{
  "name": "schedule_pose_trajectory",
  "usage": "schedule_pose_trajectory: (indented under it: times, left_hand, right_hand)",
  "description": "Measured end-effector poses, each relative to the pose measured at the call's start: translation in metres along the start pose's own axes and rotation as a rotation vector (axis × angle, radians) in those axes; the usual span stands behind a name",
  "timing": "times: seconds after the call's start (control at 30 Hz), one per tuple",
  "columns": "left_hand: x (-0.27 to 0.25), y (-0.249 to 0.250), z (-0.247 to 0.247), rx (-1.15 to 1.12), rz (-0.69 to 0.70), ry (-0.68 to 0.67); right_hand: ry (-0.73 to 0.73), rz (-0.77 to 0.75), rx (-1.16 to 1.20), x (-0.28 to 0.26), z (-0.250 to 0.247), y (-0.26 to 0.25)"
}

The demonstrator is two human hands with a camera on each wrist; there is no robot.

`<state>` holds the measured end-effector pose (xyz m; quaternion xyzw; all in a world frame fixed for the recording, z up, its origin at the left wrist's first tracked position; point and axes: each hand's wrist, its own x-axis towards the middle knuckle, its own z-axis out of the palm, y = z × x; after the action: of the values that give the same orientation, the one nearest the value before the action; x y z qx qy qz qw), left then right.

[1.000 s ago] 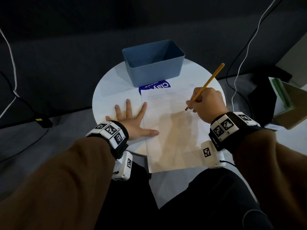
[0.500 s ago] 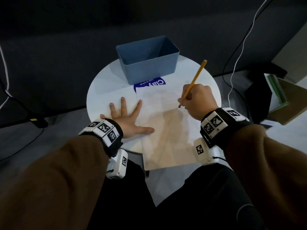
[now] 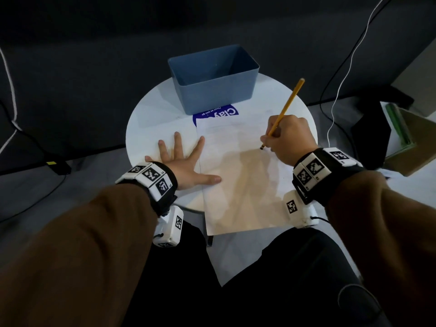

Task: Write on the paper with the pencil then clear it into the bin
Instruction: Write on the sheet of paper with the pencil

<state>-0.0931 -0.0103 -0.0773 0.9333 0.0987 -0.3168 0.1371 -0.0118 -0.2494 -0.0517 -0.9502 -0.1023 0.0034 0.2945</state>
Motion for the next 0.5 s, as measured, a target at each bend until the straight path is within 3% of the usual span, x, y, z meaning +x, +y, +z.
schedule_pose_trajectory:
  times: [0.2, 0.5]
  left_hand:
    - [0.002, -0.001, 0.000, -0.003, 0.004, 0.001]
    - [0.001, -0.001, 0.002, -0.006, 0.004, 0.009]
  right_hand:
    - [0.063, 0.052, -0.072, 0.000, -0.019, 0.013]
    - [0.041, 0.033, -0.025, 0.003, -0.003, 0.004]
